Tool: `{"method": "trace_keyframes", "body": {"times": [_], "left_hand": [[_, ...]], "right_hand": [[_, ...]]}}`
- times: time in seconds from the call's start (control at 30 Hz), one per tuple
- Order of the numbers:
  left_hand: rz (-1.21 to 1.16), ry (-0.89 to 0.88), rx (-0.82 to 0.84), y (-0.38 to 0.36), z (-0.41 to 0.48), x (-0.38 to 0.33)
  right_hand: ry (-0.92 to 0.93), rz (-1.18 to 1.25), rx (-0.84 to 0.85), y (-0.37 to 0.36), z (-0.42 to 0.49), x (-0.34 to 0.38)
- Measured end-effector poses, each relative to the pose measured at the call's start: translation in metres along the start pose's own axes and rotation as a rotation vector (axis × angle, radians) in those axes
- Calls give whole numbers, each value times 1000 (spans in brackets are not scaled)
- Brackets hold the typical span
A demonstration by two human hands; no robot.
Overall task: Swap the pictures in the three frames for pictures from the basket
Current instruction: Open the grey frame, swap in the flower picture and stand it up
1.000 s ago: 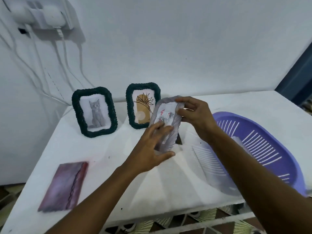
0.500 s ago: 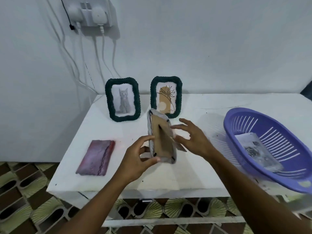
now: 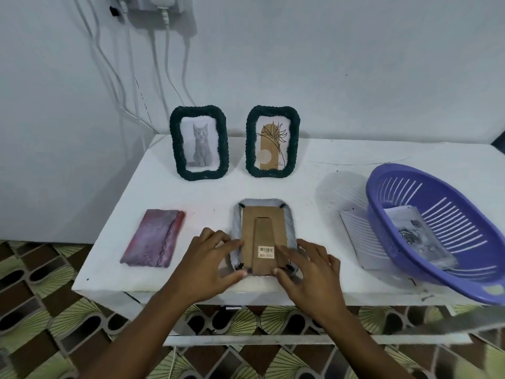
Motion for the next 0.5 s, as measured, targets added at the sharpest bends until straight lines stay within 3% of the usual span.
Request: {"method": "trace_keyframes", "body": {"times": [0.17,0.33,0.5], "left_hand": [[-53,15,43,7,18,4],[-280,144,33,-1,82,19],[-318,89,16,-11,117,15]], "right_hand": [[-6,-22,-71,14,11,-6],[-20,339,-78,6,82,-45],[-63,445,-36,-11,115,-61]]}}
Point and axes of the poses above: each hand's wrist, its own z-axis towards the middle knuckle, its own y-axis out of the back of the hand, x = y × z, the point moved 6 cm from there along z, towards the middle knuckle, and after that the axes turned 12 degrees about y, right-handed, at the moved point
